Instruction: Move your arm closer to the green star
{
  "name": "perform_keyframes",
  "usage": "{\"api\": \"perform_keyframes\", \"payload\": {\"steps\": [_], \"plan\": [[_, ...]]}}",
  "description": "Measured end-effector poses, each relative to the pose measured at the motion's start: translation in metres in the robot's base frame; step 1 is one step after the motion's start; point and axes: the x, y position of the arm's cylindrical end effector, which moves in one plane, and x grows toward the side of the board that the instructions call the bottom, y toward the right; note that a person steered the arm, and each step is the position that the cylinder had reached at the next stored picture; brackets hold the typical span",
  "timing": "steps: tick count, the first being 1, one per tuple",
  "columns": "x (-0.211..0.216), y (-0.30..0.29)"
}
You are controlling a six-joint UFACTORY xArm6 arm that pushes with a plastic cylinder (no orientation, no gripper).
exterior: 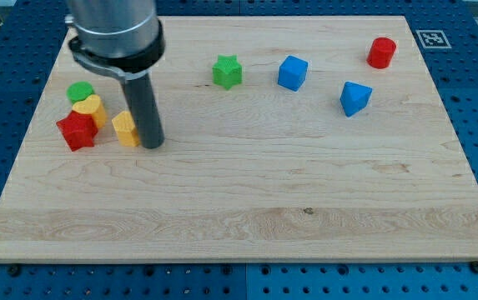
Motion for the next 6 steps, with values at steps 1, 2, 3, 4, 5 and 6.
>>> {"api": "perform_keyframes", "payload": {"steps": [1, 2, 3, 4, 5, 6], "plan": [[0.0, -0.004], [0.0, 0.034], [-0.016, 0.085], [-0.048, 0.121], [-0.074, 0.138], [-0.096, 0.135]]}}
